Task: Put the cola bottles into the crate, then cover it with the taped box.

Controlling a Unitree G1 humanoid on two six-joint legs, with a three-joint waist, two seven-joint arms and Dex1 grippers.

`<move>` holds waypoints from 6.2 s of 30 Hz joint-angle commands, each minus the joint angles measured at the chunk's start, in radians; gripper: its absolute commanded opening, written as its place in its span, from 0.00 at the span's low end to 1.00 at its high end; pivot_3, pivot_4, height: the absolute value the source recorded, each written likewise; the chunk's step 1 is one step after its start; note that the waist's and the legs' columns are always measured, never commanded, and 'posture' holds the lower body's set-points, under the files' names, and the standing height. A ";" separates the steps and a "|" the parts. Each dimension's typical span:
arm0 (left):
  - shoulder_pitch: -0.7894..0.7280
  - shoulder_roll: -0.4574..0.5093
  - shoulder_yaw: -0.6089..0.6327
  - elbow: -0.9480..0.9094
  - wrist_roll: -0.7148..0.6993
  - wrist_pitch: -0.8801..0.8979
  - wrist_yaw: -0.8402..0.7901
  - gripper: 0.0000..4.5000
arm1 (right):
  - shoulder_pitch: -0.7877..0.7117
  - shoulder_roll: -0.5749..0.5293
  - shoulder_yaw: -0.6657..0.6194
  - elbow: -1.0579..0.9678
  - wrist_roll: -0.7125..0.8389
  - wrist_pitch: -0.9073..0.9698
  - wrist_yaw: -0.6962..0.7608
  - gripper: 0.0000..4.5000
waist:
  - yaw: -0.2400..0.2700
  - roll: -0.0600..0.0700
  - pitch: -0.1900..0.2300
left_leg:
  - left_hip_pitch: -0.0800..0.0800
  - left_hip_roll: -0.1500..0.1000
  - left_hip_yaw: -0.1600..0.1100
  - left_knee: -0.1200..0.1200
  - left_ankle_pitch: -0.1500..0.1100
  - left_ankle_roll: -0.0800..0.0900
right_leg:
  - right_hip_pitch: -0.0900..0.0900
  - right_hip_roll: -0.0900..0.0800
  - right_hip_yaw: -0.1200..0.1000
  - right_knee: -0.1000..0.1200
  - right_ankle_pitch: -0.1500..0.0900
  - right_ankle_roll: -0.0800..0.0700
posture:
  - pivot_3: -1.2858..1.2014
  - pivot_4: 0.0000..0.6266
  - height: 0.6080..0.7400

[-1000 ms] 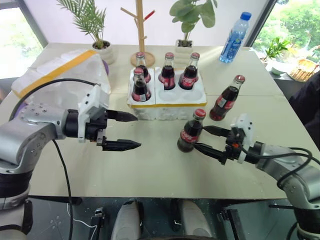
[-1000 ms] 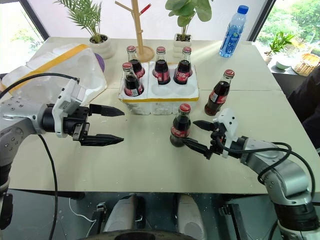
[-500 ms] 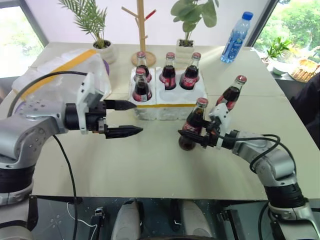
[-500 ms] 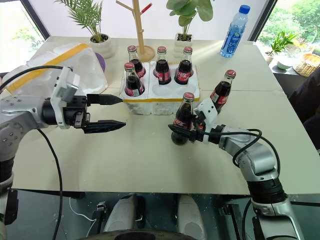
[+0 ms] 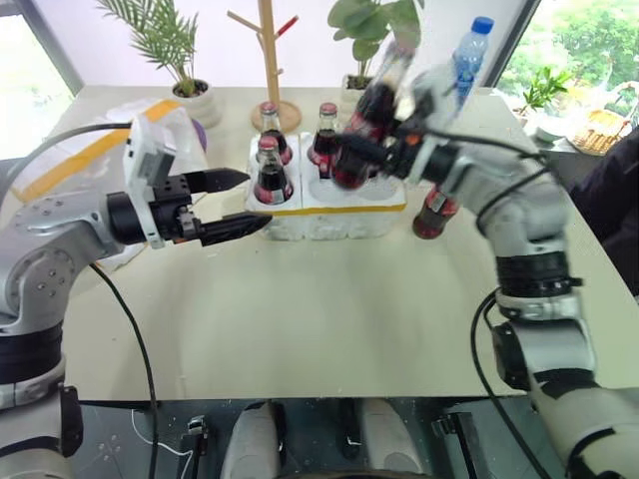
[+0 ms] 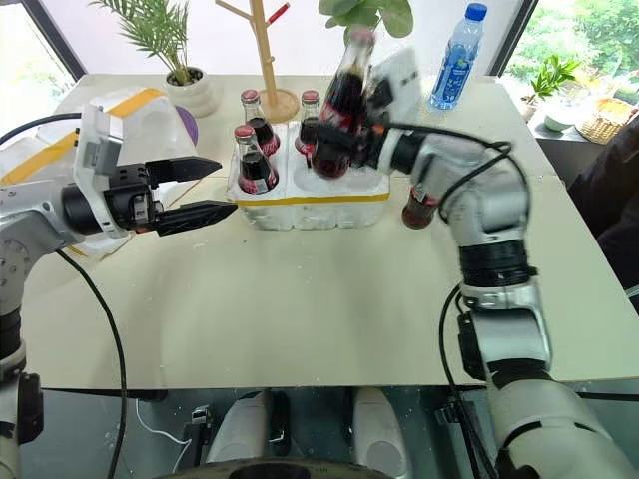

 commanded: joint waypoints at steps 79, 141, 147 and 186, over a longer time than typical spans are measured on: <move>-0.133 -0.075 -0.161 0.000 0.043 -0.080 -0.049 1.00 | 0.092 -0.088 -0.198 -0.239 -0.013 0.062 -0.140 0.59 | 0.000 0.010 0.007 | 0.002 -0.002 -0.002 -0.003 0.001 -0.001 | 0.000 0.002 0.005 0.000 -0.001 0.000 | 0.52 0.24 1.00; -0.415 0.427 -0.316 1.450 0.938 -0.783 -0.520 1.00 | 0.183 -0.721 -0.416 -0.546 0.556 0.397 0.490 1.00 | 0.015 0.005 0.006 | -0.013 -0.001 0.008 -0.011 0.002 -0.003 | -0.022 -0.001 -0.001 -0.004 0.003 -0.001 | 0.52 0.24 1.00; -0.524 0.367 -0.354 1.566 1.004 -0.829 -0.483 0.70 | 0.227 -0.726 -0.461 -0.580 0.591 0.415 0.433 1.00 | 0.019 0.005 0.006 | -0.013 0.001 0.007 -0.005 0.001 -0.002 | -0.021 -0.001 -0.001 -0.001 0.003 -0.002 | 0.52 0.24 1.00; -0.408 0.095 -0.404 0.559 1.424 -1.213 0.418 0.06 | 0.464 -0.698 -0.563 -0.565 0.544 0.370 0.255 1.00 | 0.025 -0.001 0.004 | -0.011 0.000 0.004 0.005 0.001 -0.002 | -0.017 0.000 0.002 0.009 0.004 0.000 | 0.52 0.24 1.00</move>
